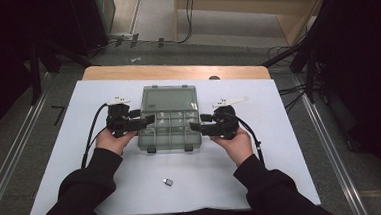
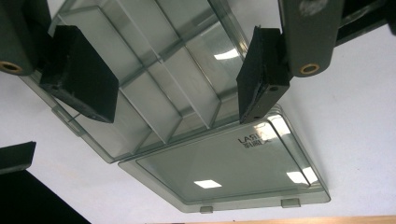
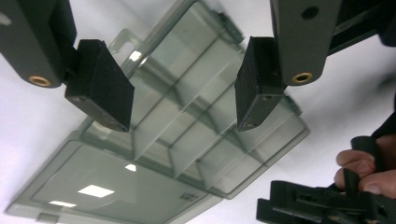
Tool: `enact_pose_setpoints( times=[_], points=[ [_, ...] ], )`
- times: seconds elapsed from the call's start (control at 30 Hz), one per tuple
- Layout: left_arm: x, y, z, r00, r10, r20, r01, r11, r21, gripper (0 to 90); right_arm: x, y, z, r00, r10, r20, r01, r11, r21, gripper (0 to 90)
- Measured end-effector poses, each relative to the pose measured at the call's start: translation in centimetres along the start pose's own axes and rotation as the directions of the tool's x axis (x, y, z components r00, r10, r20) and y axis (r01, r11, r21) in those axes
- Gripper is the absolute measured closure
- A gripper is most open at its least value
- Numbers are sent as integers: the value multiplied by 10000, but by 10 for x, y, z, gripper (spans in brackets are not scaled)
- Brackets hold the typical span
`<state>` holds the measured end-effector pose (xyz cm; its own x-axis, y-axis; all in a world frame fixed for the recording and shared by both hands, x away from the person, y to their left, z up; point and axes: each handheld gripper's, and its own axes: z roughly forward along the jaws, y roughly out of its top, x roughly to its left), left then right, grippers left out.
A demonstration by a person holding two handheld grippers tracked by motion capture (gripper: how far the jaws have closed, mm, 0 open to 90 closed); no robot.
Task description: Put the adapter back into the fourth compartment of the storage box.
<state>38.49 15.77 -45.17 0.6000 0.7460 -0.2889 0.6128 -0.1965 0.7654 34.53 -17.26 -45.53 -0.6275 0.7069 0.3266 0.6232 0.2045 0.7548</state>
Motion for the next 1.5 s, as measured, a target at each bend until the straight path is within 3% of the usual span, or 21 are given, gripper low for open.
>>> enact_pose_setpoints(
  times=[0.23,0.53,0.9,1.07,1.5],
  points=[
    [-4,-5,-12,9998,-90,162,91,9999,-56,298,8,-5,-6,9988,-329,-365,337,9992,206,357],
    [-9,-15,-23,9996,39,282,-46,9997,233,299,12,-11,-18,9963,-499,-704,507,9987,99,357],
    [-21,-24,-33,9980,252,573,-277,9987,433,298,18,-18,-20,9922,-719,-1017,752,9968,281,357],
    [-22,-31,-35,9951,87,990,-135,9988,478,299,21,-22,-19,9906,-752,-1144,813,9954,499,357],
    [-27,-44,-46,9931,253,1143,-327,9975,633,299,28,-32,-19,9874,-792,-1367,875,9946,559,356]
  ],
)
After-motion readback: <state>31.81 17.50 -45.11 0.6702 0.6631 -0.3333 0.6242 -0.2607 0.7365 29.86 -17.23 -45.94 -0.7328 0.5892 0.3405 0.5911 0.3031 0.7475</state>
